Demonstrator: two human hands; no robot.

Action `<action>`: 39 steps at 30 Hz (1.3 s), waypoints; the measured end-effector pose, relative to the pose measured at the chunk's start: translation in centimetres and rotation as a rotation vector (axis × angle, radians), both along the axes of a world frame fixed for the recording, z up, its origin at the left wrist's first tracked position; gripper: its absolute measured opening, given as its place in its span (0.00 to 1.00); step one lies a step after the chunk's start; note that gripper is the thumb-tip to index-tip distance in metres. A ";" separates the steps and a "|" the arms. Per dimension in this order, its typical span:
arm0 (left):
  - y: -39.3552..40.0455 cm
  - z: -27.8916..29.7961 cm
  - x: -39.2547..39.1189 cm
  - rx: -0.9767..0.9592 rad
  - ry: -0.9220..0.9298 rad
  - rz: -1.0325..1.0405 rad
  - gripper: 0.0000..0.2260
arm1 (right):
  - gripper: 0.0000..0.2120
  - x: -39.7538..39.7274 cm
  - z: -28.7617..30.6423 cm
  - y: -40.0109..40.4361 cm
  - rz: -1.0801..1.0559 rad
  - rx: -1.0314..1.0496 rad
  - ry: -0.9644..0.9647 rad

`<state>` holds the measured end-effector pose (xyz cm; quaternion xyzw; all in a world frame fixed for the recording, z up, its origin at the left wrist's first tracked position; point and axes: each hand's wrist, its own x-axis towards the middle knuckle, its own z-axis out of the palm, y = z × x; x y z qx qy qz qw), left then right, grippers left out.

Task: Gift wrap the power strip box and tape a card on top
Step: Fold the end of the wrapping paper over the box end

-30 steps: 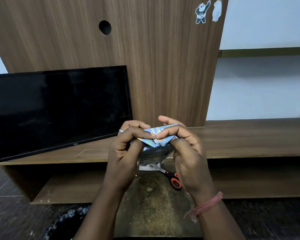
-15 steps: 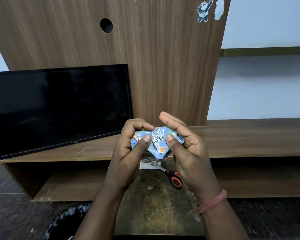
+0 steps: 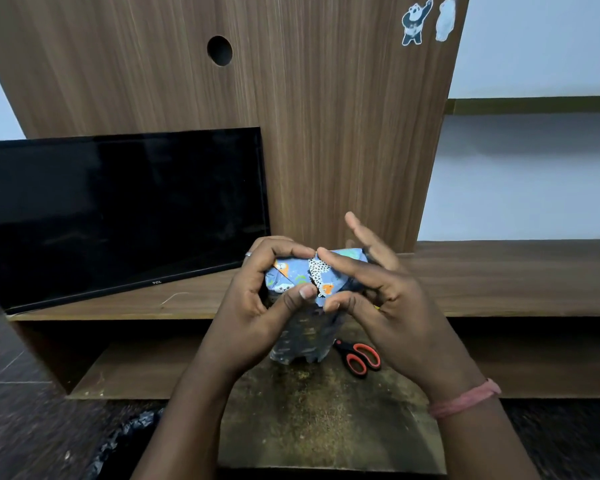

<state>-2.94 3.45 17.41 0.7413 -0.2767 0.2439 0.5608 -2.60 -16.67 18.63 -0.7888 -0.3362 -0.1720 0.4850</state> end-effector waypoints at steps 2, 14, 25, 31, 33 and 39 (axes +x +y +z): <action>-0.1 0.1 -0.1 -0.010 -0.015 0.006 0.13 | 0.24 -0.1 0.2 -0.1 -0.019 -0.042 -0.055; -1.3 -0.2 0.3 -0.022 -0.129 0.072 0.10 | 0.13 -0.9 0.6 0.9 -0.102 0.187 0.041; -1.2 -0.2 0.4 -0.147 -0.103 0.048 0.09 | 0.14 -1.2 0.6 1.1 -0.093 0.154 0.048; -1.3 -0.2 0.2 -0.146 -0.096 0.086 0.10 | 0.13 -0.9 0.2 1.5 -0.102 0.188 0.042; -1.3 -0.2 0.2 -0.127 -0.094 0.076 0.09 | 0.13 -0.9 0.2 1.7 -0.107 0.207 0.051; -1.0 0.0 0.1 -0.117 -0.079 0.031 0.09 | 0.13 -1.4 0.7 1.4 -0.023 0.248 0.129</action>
